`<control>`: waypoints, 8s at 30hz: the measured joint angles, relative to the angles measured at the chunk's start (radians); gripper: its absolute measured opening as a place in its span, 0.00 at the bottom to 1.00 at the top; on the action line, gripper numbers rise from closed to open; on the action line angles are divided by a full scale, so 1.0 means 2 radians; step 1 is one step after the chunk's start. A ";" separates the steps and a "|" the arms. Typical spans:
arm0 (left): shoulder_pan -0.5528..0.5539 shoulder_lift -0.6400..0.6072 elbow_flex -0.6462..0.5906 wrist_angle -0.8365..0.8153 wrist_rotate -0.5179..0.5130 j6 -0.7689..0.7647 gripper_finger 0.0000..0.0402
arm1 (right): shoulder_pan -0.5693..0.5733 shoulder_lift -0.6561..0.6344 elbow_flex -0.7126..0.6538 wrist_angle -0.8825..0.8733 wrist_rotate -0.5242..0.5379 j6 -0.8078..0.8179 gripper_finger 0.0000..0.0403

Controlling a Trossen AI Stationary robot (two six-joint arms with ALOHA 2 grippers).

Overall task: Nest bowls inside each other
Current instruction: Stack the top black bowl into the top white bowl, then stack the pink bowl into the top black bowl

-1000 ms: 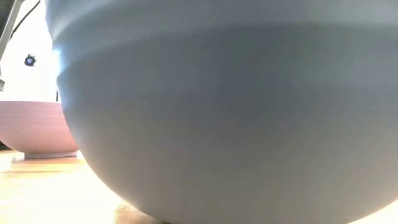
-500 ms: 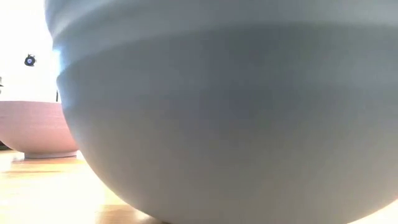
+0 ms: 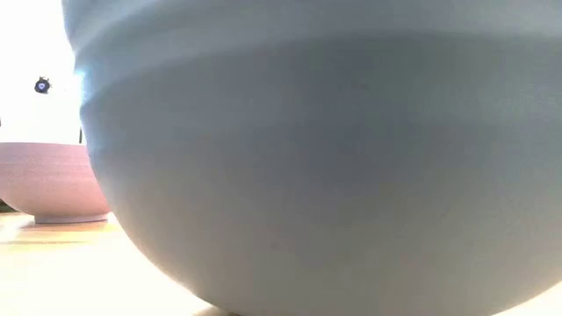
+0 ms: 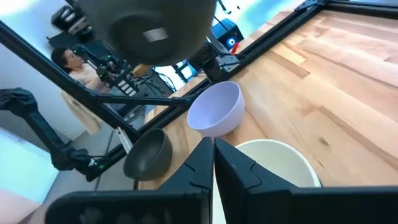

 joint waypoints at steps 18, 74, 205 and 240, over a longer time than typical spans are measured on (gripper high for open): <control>-0.061 0.351 0.379 -0.360 -0.172 0.284 0.00 | 0.059 -0.120 -0.081 0.000 -0.003 0.023 0.02; -0.098 0.581 0.499 -0.462 -0.246 0.347 0.00 | 0.080 -0.238 -0.173 0.000 -0.014 0.047 0.02; 0.002 0.047 -0.050 -0.089 0.042 -0.137 0.00 | -0.002 0.158 0.101 -0.630 -0.040 -0.319 0.42; 0.002 0.048 -0.050 -0.092 0.043 -0.132 0.00 | -0.042 0.048 0.173 -0.515 -0.206 -0.045 0.02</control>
